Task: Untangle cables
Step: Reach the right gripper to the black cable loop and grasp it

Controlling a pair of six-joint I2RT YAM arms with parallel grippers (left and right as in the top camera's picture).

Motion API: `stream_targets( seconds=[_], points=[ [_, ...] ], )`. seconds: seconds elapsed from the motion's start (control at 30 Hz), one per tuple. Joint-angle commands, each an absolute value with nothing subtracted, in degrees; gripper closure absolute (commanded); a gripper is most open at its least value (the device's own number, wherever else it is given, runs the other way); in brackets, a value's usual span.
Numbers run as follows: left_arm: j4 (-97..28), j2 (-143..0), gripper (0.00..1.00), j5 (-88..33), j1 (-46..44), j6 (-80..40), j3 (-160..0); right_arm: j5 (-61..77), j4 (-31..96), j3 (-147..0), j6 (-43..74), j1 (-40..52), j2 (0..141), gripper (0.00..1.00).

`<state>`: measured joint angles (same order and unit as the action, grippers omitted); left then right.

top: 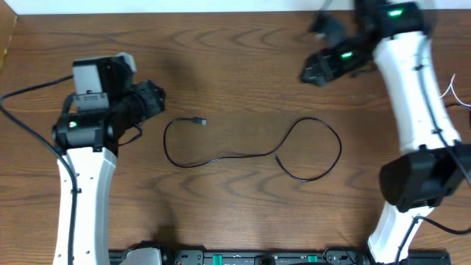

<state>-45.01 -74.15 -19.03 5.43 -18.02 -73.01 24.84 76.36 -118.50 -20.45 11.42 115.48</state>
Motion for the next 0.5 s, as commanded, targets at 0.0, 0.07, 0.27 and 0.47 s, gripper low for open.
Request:
stream_targets(
  seconds=[0.0,0.07,0.27,0.47],
  points=[
    [-45.3,-73.8,0.57,-20.1,7.4,-18.7,-74.3,24.3,72.1,-113.3,-28.2,17.7,115.5,0.3],
    [-45.6,-73.8,0.56,-20.1,7.8,-18.7,-74.3,24.6,69.6,-110.4,-32.0,21.2,115.5,0.31],
    [-46.2,-73.8,0.53,-20.4,8.1,-18.7,-74.3,25.1,65.9,-102.7,-42.2,30.3,115.5,0.36],
    [-46.3,-73.8,0.53,-21.0,8.1,-18.7,-74.3,24.5,56.2,-90.3,-48.9,39.6,115.5,0.37]
  ],
)
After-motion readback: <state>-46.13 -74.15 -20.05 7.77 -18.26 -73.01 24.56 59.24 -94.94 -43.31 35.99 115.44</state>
